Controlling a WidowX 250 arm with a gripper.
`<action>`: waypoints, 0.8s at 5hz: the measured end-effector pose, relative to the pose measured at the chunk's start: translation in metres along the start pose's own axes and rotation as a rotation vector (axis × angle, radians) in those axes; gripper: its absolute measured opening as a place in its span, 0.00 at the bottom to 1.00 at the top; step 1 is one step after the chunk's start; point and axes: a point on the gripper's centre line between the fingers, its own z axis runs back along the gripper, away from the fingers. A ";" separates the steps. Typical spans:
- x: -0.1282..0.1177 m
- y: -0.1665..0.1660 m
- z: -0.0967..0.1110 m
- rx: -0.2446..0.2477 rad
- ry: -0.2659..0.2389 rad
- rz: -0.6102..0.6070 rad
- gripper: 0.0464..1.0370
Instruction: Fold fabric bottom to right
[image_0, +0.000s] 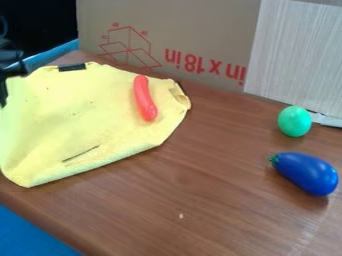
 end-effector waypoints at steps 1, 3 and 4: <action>0.003 -0.042 0.016 0.004 0.009 -0.009 0.01; -0.004 -0.131 0.005 0.063 0.069 0.032 0.01; -0.001 -0.168 -0.003 0.072 0.095 0.084 0.01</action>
